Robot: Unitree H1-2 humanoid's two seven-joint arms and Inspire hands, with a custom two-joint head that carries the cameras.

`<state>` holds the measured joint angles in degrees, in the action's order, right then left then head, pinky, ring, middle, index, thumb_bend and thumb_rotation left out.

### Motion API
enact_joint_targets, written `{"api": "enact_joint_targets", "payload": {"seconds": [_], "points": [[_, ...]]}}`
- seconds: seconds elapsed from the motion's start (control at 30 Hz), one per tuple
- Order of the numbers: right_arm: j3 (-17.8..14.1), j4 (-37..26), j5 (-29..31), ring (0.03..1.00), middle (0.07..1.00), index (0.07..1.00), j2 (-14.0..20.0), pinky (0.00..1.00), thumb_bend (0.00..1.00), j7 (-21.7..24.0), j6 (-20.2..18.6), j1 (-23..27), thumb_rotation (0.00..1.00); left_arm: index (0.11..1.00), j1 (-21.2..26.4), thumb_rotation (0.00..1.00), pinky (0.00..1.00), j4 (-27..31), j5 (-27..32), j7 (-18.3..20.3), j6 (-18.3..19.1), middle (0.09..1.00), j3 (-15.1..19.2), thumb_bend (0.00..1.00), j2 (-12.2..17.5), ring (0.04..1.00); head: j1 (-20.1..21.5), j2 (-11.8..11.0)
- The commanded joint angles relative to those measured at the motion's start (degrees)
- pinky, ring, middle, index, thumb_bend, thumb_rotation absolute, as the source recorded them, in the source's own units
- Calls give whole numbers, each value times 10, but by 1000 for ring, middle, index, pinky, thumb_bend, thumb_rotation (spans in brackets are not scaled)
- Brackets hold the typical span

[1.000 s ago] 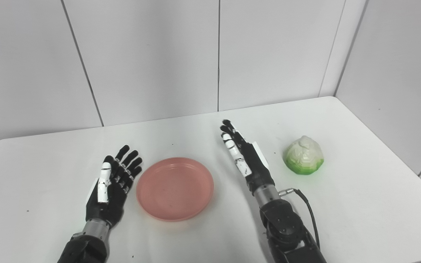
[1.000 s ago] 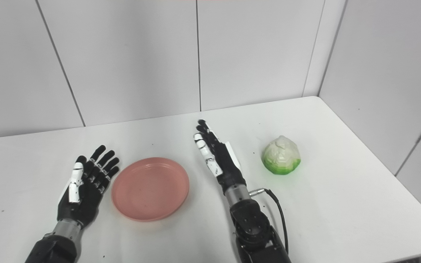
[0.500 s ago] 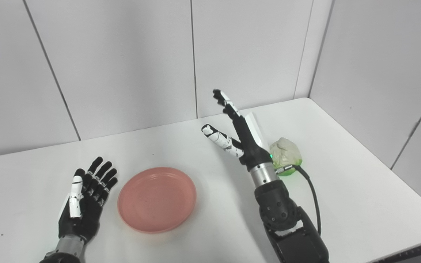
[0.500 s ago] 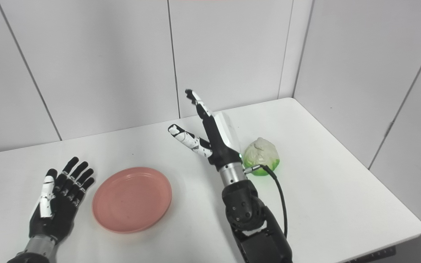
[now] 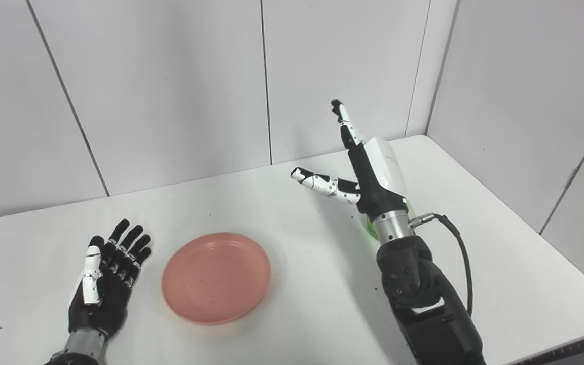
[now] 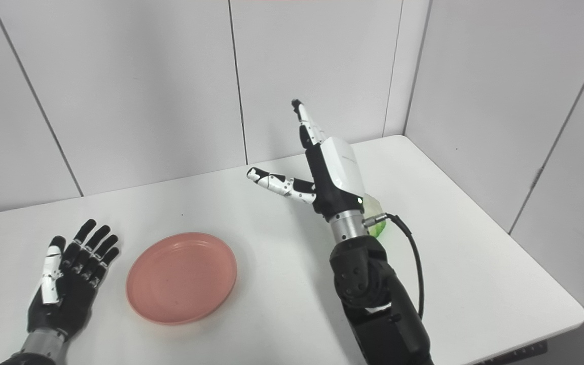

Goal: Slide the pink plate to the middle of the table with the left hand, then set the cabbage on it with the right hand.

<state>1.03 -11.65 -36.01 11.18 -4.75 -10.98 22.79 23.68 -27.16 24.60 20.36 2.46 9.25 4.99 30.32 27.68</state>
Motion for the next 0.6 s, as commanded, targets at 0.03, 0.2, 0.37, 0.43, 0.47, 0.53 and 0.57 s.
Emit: {"api": "enact_joint_targets", "payload": {"seconds": [0.03, 0.2, 0.37, 0.43, 0.47, 0.53, 0.57], "points": [[-13, -41, -16, 967, 997, 1000, 13, 870, 994, 21, -52, 18, 726, 895, -18, 1000, 937, -26, -2, -7, 23, 895, 5, 428, 10, 896, 1, 2], [-29, -60, -32, 988, 1000, 1000, 30, 863, 1000, 37, -95, 9, 694, 895, -15, 1000, 937, -30, 3, -5, 27, 895, 9, 430, 14, 895, 7, 4], [-45, -58, -35, 980, 1000, 1000, 45, 832, 1000, 37, -112, -5, 667, 890, -14, 1000, 923, -27, -1, -10, 32, 890, 11, 431, 15, 886, 8, 7], [-53, -54, -30, 976, 1000, 1000, 49, 824, 1000, 33, -112, -13, 648, 888, -13, 1000, 919, -27, 0, -9, 33, 889, 12, 431, 16, 883, 10, 9], [-57, -51, -26, 972, 1000, 1000, 51, 818, 1000, 30, -110, -16, 642, 888, -13, 1000, 917, -27, 0, -9, 34, 888, 13, 430, 17, 882, 11, 9], [-62, -47, -20, 972, 1000, 1000, 52, 816, 1000, 26, -106, -21, 622, 891, -13, 1000, 917, -27, 0, -9, 35, 888, 14, 430, 18, 883, 13, 11], [-65, -43, -19, 972, 1000, 1000, 53, 816, 1000, 24, -105, -24, 619, 891, -13, 1000, 916, -27, 1, -9, 36, 888, 15, 430, 19, 883, 15, 11]]}}
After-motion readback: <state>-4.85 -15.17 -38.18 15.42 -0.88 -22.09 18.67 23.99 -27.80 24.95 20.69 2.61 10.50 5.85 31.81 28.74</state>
